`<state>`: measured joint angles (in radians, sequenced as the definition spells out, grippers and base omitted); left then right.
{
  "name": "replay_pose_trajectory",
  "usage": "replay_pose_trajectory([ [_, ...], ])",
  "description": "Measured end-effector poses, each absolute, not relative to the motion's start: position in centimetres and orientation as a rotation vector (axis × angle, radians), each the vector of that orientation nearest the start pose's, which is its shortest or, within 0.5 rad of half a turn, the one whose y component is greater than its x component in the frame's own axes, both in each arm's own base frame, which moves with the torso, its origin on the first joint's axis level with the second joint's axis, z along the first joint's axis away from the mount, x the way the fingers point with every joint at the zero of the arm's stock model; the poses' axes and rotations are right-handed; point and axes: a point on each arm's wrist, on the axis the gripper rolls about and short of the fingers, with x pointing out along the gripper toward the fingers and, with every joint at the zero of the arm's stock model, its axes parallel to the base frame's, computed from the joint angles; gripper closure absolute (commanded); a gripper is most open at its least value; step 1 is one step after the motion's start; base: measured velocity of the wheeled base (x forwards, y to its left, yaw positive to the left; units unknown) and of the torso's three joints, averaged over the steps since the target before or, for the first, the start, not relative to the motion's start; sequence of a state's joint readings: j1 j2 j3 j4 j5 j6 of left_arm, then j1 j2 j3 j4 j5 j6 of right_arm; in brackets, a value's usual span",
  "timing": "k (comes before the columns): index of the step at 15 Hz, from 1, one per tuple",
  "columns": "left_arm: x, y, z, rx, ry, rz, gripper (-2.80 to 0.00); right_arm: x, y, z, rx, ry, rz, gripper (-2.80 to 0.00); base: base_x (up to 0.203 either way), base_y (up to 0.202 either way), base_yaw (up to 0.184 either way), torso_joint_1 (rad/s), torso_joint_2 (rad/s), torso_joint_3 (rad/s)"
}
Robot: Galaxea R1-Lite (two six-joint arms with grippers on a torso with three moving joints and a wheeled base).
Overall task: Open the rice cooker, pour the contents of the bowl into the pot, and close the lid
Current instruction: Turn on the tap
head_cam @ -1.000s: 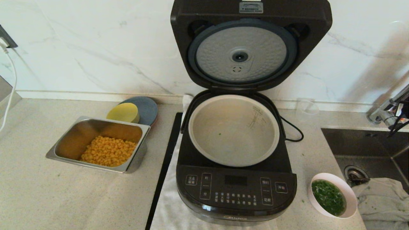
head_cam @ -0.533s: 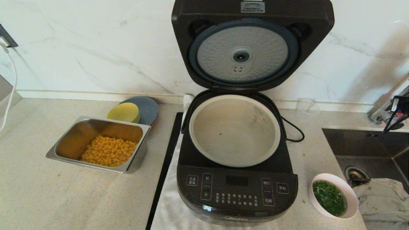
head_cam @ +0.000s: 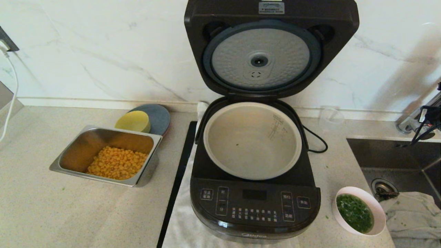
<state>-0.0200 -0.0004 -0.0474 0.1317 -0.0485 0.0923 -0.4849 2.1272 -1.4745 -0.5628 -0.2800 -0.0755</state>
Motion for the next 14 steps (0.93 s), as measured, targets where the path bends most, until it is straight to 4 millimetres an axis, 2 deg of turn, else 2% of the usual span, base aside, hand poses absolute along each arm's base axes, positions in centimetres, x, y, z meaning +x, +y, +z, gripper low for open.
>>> replay_pose_trajectory([
  [8, -2.7, -0.06, 7.5, 0.091, 0.081, -0.073, 0.0, 39.12, -21.9, 19.81, -0.066, 0.12, -0.776, 0.0, 0.0, 0.0, 0.0, 0.0, 0.0, 0.0],
  [14, -2.7, -0.06, 7.5, 0.091, 0.081, -0.072, 0.0, 39.36, -22.19, 20.43, -0.07, 0.097, -0.781, 0.0, 0.0, 0.0, 0.0, 0.0, 0.0, 0.0],
])
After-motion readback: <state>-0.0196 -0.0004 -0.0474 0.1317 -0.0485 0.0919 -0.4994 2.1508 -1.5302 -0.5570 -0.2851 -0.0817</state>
